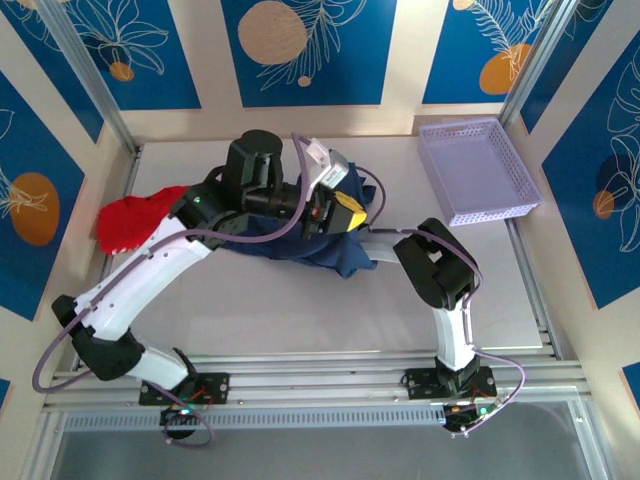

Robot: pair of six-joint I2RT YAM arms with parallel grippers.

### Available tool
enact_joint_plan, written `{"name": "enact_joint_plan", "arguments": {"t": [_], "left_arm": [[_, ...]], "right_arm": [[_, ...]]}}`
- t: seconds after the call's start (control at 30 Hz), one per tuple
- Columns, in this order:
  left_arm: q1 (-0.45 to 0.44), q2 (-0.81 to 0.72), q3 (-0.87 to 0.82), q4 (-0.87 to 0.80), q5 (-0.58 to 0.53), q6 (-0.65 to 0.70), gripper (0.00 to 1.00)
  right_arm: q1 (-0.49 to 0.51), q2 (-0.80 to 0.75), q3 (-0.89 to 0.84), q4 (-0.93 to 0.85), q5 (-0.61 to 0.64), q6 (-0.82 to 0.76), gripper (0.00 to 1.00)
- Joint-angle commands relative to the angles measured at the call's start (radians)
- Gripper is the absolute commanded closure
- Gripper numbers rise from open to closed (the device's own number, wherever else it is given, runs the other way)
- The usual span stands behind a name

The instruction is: Fold the inside-out t-shirt

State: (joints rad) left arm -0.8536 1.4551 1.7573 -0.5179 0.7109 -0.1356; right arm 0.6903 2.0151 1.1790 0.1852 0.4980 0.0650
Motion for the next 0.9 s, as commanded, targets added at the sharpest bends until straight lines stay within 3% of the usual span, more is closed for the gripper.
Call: {"name": "enact_joint_plan", "arguments": {"t": [0.0, 0.3, 0.37, 0.43, 0.53, 0.7, 0.87], "left_arm": [[-0.02, -0.011, 0.078, 0.002, 0.081, 0.029, 1.0], [-0.016, -0.06, 0.093, -0.015, -0.128, 0.073, 1.0], [-0.01, -0.078, 0.068, 0.0, -0.216, 0.067, 1.0], [0.008, -0.094, 0.031, 0.015, -0.317, 0.051, 1.0], [0.058, -0.113, -0.031, 0.024, -0.483, 0.019, 1.0], [0.218, -0.158, -0.161, 0.059, -0.661, -0.061, 1.0], [0.382, -0.18, -0.261, 0.071, -0.825, -0.085, 1.0]], "right_arm": [[-0.015, 0.04, 0.049, -0.123, 0.016, 0.055, 0.26], [-0.033, 0.072, 0.078, -0.238, -0.017, 0.109, 0.28], [-0.037, 0.075, 0.072, -0.25, -0.018, 0.117, 0.37], [-0.04, 0.063, 0.054, -0.249, -0.021, 0.123, 0.54], [-0.049, 0.022, 0.017, -0.241, -0.036, 0.134, 0.71], [-0.071, -0.089, -0.063, -0.225, -0.083, 0.148, 0.97], [-0.081, -0.203, -0.138, -0.202, -0.141, 0.139, 1.0]]}}
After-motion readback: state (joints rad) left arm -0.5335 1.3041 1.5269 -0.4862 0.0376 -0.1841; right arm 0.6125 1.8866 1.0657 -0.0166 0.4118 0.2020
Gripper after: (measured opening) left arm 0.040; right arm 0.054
